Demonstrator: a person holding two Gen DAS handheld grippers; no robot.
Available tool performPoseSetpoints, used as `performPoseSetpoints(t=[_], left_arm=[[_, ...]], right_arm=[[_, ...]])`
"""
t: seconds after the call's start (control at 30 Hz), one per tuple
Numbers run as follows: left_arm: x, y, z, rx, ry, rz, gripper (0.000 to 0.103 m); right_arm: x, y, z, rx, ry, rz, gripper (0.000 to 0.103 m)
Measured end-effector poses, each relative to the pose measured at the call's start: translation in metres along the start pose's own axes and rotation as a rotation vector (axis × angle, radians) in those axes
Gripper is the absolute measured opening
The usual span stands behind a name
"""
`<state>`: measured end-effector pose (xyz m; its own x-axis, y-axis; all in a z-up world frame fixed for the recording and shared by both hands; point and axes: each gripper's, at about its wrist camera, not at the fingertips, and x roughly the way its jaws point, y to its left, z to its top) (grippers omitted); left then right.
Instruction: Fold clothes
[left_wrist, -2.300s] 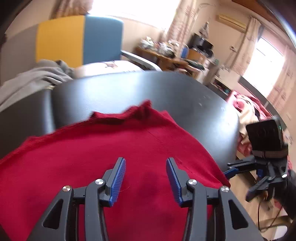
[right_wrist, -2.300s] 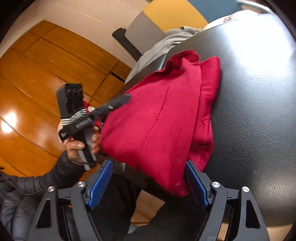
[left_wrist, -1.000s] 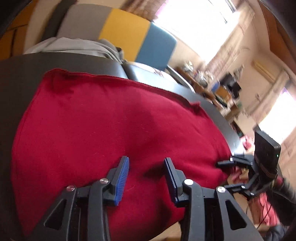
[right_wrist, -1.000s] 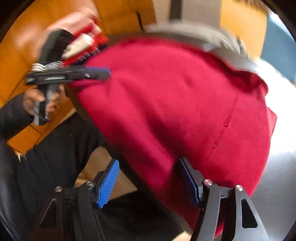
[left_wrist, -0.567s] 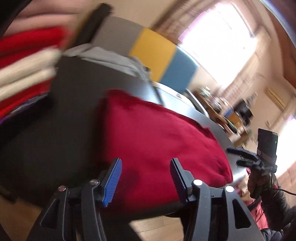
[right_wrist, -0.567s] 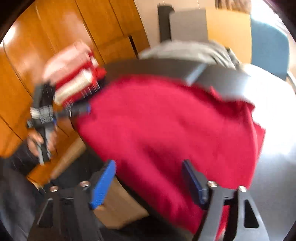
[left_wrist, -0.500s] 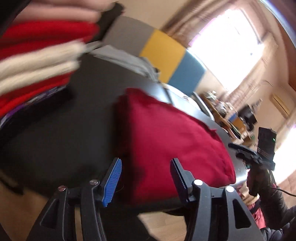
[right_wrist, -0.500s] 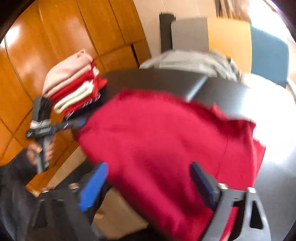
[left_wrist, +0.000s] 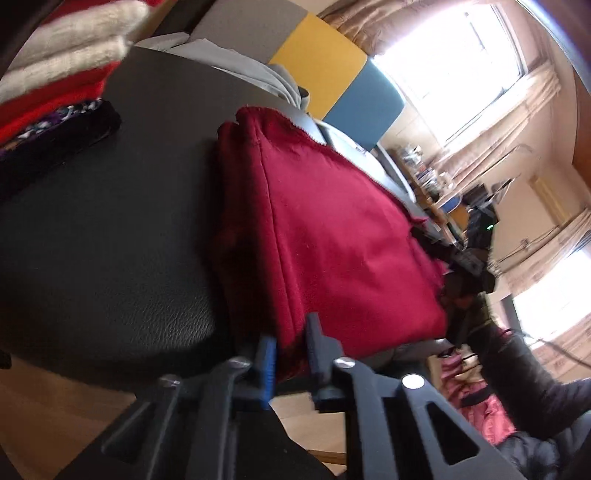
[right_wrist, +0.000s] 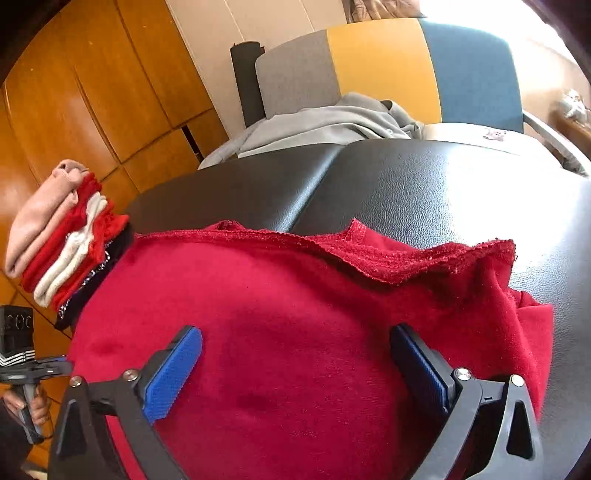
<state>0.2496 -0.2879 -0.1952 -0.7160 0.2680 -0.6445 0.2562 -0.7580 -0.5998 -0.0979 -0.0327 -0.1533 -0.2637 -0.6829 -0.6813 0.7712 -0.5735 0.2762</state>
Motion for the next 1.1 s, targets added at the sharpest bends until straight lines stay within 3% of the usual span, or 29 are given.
performPoseSetpoints(t=[0.07, 0.13, 0.33, 0.4, 0.53, 0.63, 0.8, 0.87, 0.9, 0.93, 1.0, 1.1], left_arm=[[-0.009, 0.001, -0.008, -0.002, -0.004, 0.015, 0.008], [0.006, 0.005, -0.021, 0.000, 0.058, 0.071, 0.008], [0.002, 0.006, -0.027, -0.052, 0.062, 0.031, 0.013], [-0.013, 0.005, -0.016, -0.077, 0.005, 0.031, 0.023], [-0.034, 0.000, 0.022, -0.087, -0.129, 0.014, 0.031], [-0.021, -0.018, 0.057, -0.021, -0.169, 0.038, 0.033], [0.033, -0.046, 0.107, 0.087, -0.154, 0.077, 0.034], [0.067, -0.051, 0.119, 0.073, -0.116, 0.103, 0.034], [0.078, -0.035, 0.119, 0.039, -0.076, 0.167, 0.033], [0.086, -0.018, 0.118, 0.001, -0.063, 0.209, 0.026], [0.086, -0.001, 0.111, -0.004, -0.146, 0.195, 0.003], [0.087, -0.005, 0.110, -0.006, -0.153, 0.227, 0.003]], right_arm=[[0.001, 0.003, -0.001, -0.014, -0.001, -0.006, 0.103], [0.005, 0.004, -0.001, -0.028, -0.009, 0.004, 0.103], [0.009, 0.011, -0.004, -0.078, 0.009, -0.005, 0.103], [0.010, 0.011, -0.004, -0.080, 0.009, -0.009, 0.103], [0.011, 0.013, -0.005, -0.089, 0.010, -0.023, 0.103], [0.011, 0.014, -0.006, -0.090, 0.011, -0.026, 0.103], [0.012, 0.016, -0.006, -0.092, 0.013, -0.034, 0.103], [0.012, 0.016, -0.006, -0.093, 0.012, -0.037, 0.103], [0.012, 0.016, -0.006, -0.093, 0.011, -0.037, 0.103], [0.012, 0.015, -0.007, -0.087, 0.007, -0.031, 0.103], [0.011, 0.013, -0.007, -0.072, -0.001, -0.018, 0.103], [0.009, 0.005, -0.007, -0.036, -0.018, 0.019, 0.103]])
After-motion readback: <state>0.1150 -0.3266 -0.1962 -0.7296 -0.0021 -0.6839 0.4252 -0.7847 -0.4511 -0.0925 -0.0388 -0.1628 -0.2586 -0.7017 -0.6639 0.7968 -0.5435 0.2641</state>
